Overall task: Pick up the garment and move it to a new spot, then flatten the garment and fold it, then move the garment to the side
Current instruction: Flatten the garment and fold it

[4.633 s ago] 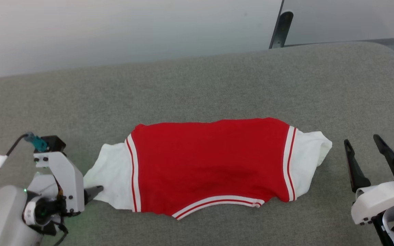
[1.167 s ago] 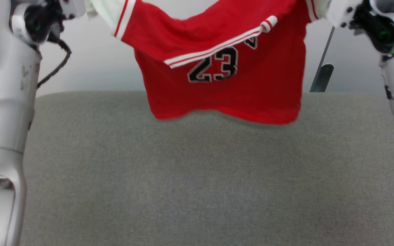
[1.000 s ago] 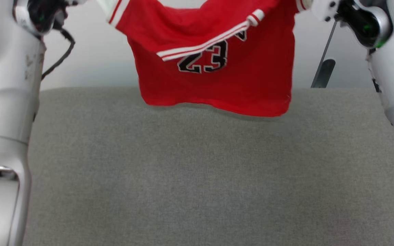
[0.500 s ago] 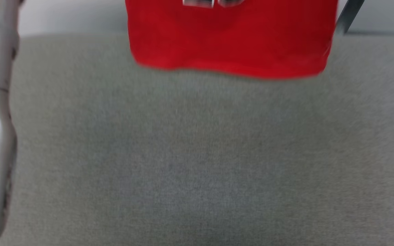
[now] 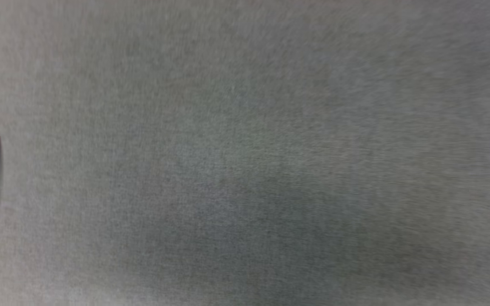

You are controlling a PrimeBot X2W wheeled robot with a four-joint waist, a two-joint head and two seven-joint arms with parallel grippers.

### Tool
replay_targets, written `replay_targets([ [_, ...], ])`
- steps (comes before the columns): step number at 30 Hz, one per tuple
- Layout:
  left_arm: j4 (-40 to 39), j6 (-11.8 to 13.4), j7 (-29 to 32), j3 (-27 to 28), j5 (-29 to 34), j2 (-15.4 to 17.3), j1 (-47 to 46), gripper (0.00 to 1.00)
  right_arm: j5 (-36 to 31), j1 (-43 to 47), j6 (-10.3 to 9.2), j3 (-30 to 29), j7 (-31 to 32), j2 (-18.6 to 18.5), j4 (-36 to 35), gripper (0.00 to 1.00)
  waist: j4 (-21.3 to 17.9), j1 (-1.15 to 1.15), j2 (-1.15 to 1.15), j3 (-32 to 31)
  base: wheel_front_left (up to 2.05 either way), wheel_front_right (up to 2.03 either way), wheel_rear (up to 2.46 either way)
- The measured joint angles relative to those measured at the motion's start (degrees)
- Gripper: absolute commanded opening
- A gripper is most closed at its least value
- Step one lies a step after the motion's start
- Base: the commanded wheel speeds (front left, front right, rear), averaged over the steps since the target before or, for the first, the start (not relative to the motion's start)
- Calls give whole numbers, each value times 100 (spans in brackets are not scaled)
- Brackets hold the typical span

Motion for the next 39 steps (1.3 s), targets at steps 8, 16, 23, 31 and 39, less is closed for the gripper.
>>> replay_targets([
  [8,192,-23,-31,-264,-299,-194,533,0,-415,507,0,-265,1,214,-15,0,370,0,0,586,0,0,0],
  [16,185,-23,688,-705,-687,-60,1361,0,-10,1214,0,203,0,271,347,0,559,0,0,306,0,0,0],
  [23,160,-24,1120,-1180,-824,52,2258,0,996,2080,0,914,282,258,665,0,535,0,0,-336,0,0,0],
  [31,-63,-25,1000,-1657,-870,94,3389,0,2416,3535,1,1704,834,-197,-56,0,484,0,0,-1224,0,0,0],
  [39,-472,-31,948,-2042,-1029,241,4697,0,3624,5260,1,2176,1578,-1058,-1562,0,502,0,0,-2053,0,0,0],
])
